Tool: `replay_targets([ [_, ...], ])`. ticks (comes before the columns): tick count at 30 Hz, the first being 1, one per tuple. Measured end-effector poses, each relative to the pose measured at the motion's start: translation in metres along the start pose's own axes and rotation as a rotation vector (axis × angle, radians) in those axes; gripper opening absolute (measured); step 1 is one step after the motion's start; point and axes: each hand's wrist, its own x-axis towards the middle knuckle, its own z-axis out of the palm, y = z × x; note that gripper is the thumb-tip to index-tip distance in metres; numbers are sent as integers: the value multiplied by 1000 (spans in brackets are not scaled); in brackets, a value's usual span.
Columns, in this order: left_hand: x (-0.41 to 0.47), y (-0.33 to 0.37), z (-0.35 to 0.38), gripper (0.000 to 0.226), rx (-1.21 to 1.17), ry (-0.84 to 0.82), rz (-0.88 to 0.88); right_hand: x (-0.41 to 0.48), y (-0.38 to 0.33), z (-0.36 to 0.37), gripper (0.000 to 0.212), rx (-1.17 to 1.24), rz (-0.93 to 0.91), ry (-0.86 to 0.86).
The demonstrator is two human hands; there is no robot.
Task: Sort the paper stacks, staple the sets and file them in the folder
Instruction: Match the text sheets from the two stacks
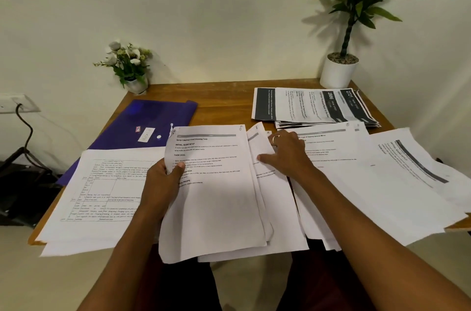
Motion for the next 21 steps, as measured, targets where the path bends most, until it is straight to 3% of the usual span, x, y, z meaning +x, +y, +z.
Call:
replay_targets([
  [3,-1,2,1,16,4,2,-2,-16,-5,-5,41,158,31,-197],
  [6,-2,4,0,15,10,16,5,-21,-4,-7,47,322,81,-255],
  [9,-4,5,0,16,8,23,-1,-21,1,-13,45,598,181,-168],
  [13,-5,7,0,17,5,26,-7,-20,9,-33,23,862,263,-57],
  [18,-6,9,0,24,4,35,-5,-27,39,-77,16,932,306,17],
  [21,-6,10,1,25,12,38,5,-34,70,-104,25,793,328,71],
])
